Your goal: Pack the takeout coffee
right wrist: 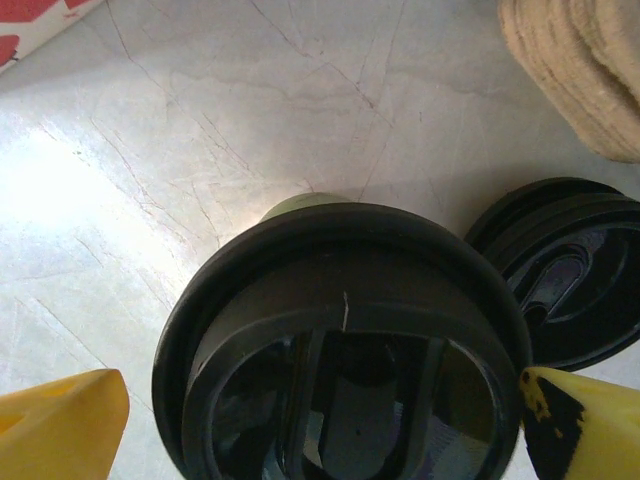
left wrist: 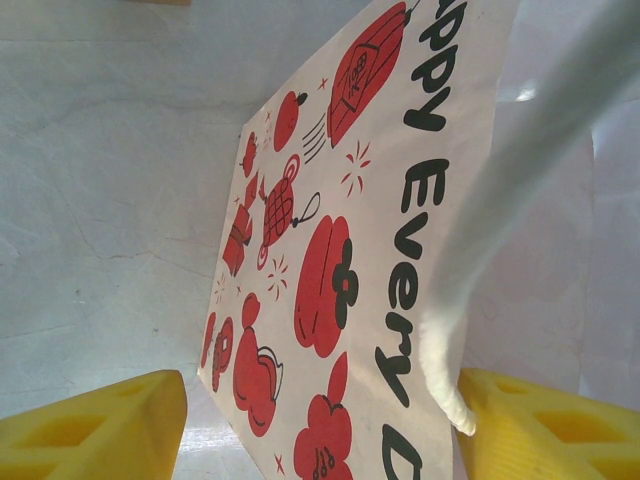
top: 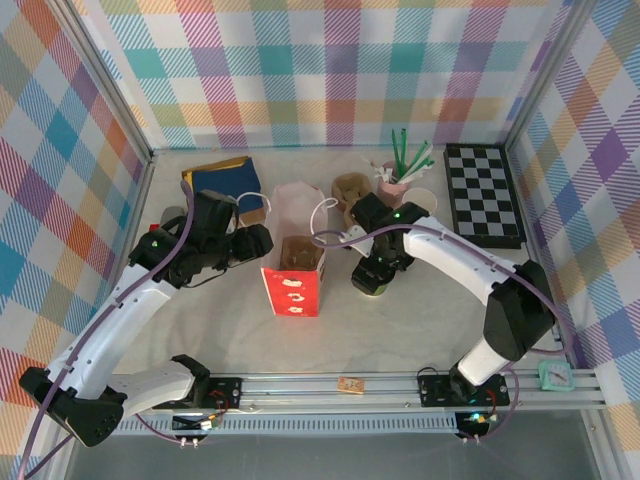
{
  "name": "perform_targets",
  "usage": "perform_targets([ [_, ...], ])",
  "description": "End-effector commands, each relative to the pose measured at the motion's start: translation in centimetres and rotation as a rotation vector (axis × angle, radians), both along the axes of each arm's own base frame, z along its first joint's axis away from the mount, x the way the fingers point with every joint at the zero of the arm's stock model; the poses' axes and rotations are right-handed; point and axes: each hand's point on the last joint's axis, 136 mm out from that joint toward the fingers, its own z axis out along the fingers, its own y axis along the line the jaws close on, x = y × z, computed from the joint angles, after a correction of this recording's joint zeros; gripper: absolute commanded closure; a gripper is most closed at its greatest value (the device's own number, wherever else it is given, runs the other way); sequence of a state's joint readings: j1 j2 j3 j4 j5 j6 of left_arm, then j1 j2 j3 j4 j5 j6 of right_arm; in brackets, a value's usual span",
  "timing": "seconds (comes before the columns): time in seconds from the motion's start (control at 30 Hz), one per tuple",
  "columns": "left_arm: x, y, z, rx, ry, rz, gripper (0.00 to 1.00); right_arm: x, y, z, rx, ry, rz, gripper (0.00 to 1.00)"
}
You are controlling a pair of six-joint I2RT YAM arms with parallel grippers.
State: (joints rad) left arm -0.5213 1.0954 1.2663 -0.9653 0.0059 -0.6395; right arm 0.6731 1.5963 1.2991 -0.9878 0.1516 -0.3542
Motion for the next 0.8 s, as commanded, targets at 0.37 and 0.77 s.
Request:
perform_targets([
  [0.37, 0.1, 0.4, 0.9, -0.006, -0.032, 0.018, 0.31, -0.5, 0.1, -0.2, 0.008, 0.043, 0.004, 0.01],
  [0.77, 0.3, 0.2, 1.2, -0.01, -0.035, 0.016, 0.31, -0.1, -0.7, 0.9, -0.007, -0.017, -0.001, 0.01],
])
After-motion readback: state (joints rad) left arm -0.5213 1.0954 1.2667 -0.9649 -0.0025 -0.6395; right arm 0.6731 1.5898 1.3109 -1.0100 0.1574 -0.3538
